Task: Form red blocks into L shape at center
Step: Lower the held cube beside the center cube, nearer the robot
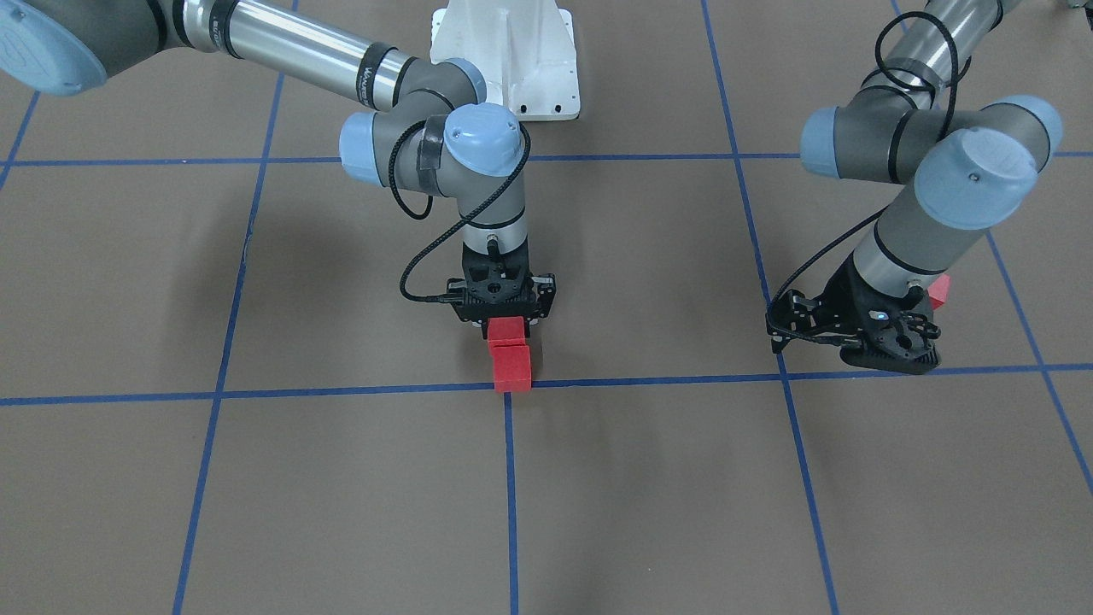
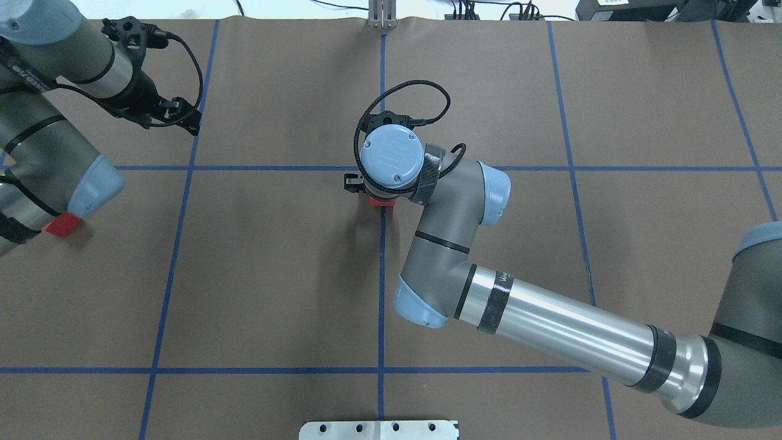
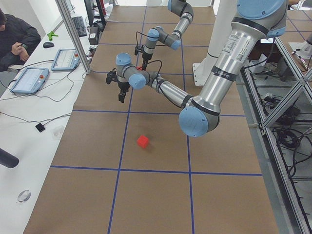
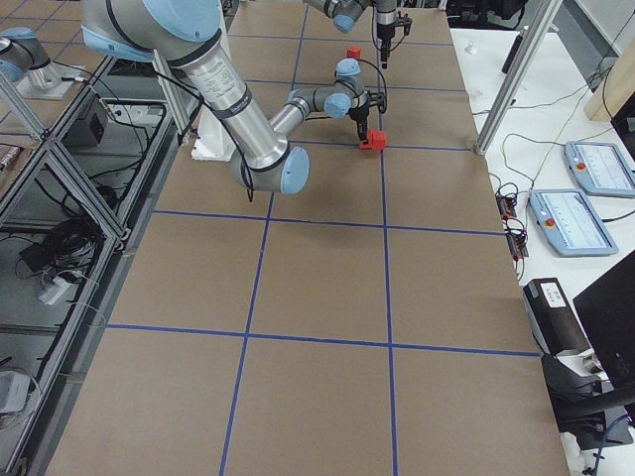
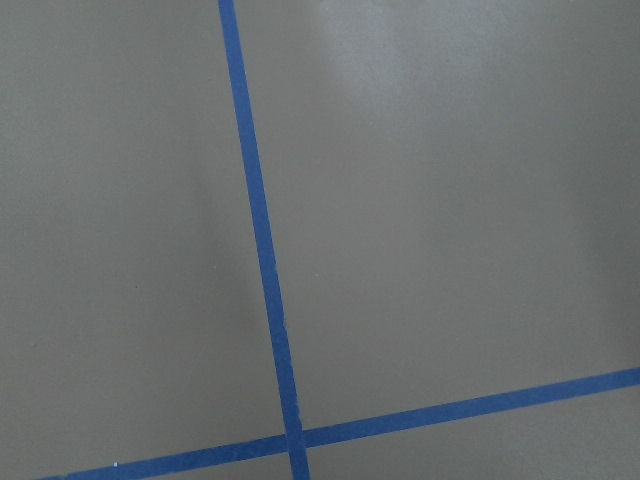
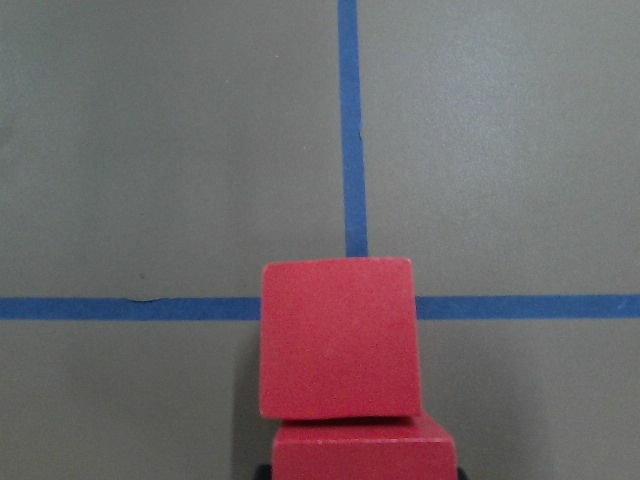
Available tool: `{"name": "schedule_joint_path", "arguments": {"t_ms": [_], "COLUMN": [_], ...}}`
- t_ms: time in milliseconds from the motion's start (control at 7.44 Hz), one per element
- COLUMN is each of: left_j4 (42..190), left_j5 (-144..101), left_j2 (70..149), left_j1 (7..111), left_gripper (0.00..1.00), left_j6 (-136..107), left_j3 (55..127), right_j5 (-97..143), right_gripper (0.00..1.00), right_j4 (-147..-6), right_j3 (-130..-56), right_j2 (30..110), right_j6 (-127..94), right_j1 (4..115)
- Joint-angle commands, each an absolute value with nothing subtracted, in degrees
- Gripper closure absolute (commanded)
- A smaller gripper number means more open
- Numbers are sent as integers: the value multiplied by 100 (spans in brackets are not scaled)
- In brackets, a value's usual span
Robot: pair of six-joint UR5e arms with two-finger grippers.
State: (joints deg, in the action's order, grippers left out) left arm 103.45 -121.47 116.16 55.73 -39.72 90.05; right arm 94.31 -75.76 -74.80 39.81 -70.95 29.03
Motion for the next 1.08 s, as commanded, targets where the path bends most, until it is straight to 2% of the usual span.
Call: {"name": "schedule_joint_path", "arguments": {"t_ms": [0, 538, 941], "left_j4": [10345, 10345, 10354], "left_j5": [-12138, -12146, -12146], "left_j2": [11619, 11628, 11628], "left_j1": [5572, 5572, 5572], "left_gripper": [0, 0, 0], "left_j6": [-3973, -3973, -3973], "left_j3": [9000, 9000, 9000], "right_j5": [9431, 9422, 9422], "right_gripper": [45, 30, 28], "right_j4": [-7576, -7576, -7567], "right_j3": [-7479, -7479, -7479], "right_j2": [3981, 3981, 3981], "right_j6": [-7084, -7084, -7084], "right_j1": [2909, 2927, 2927]}}
